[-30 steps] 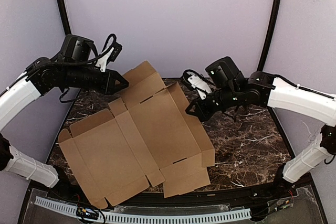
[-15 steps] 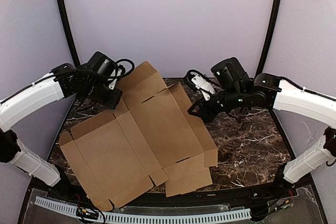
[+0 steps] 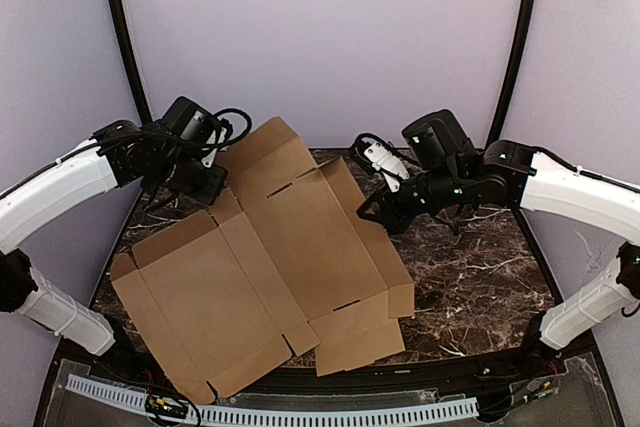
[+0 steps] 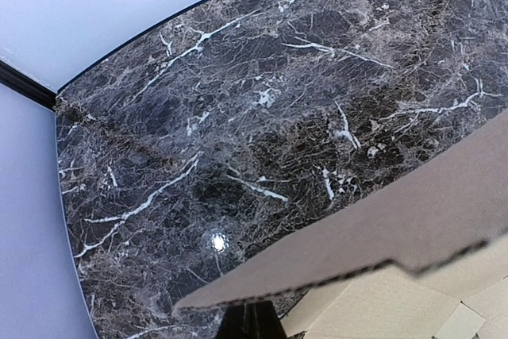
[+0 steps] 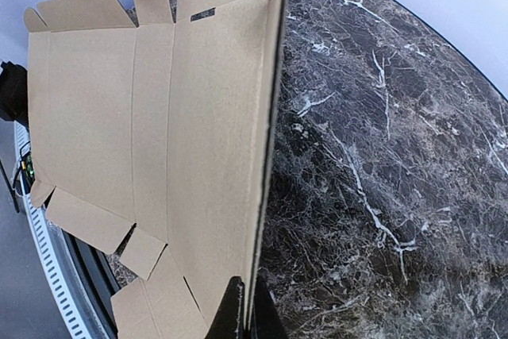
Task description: Fold the paper box
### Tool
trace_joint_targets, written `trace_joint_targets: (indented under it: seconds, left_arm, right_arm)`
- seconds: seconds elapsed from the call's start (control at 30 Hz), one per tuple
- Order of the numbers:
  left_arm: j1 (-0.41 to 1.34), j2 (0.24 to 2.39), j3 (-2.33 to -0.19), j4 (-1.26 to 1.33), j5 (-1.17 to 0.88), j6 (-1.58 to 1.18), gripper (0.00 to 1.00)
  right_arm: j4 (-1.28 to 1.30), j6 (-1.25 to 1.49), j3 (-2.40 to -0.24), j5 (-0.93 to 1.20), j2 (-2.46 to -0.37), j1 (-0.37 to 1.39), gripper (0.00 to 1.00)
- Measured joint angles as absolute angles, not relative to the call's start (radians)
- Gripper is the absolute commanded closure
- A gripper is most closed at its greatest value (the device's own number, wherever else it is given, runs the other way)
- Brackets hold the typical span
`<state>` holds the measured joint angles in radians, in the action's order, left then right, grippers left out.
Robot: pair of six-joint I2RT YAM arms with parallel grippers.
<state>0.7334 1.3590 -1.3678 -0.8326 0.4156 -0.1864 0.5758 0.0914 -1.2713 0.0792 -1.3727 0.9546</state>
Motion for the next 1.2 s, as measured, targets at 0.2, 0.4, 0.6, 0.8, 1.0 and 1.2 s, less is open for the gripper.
trace_joint_targets:
  seconds: [0.2, 0.4, 0.6, 0.8, 1.0, 1.2]
  left_arm:
    - [0.733, 1.360, -1.364, -0.833, 0.366, -0.183, 0.99]
    - [0.733, 1.361, -1.357, -0.833, 0.327, -0.181, 0.99]
    - [0.733, 1.361, -1.357, -0.833, 0.244, -0.179, 0.99]
    - [0.733, 1.361, -1.337, -0.827, 0.165, -0.180, 0.99]
    - [0.733, 1.362, -1.285, -0.793, 0.094, -0.196, 0.99]
    - [0.733, 1.367, -1.229, -0.725, 0.013, -0.237, 0.99]
  right_arm:
    - [0.579, 0.092, -1.276, 0.078, -1.373, 0.955, 1.00]
    - [0.593, 0.102, -1.292, 0.073, -1.375, 0.955, 1.00]
    - [0.619, 0.122, -1.320, 0.039, -1.380, 0.958, 1.00]
    - [0.646, 0.138, -1.348, 0.002, -1.384, 0.969, 1.00]
    - [0.652, 0.149, -1.380, -0.019, -1.384, 0.977, 1.00]
    - [0.652, 0.164, -1.387, -0.031, -1.390, 0.977, 1.00]
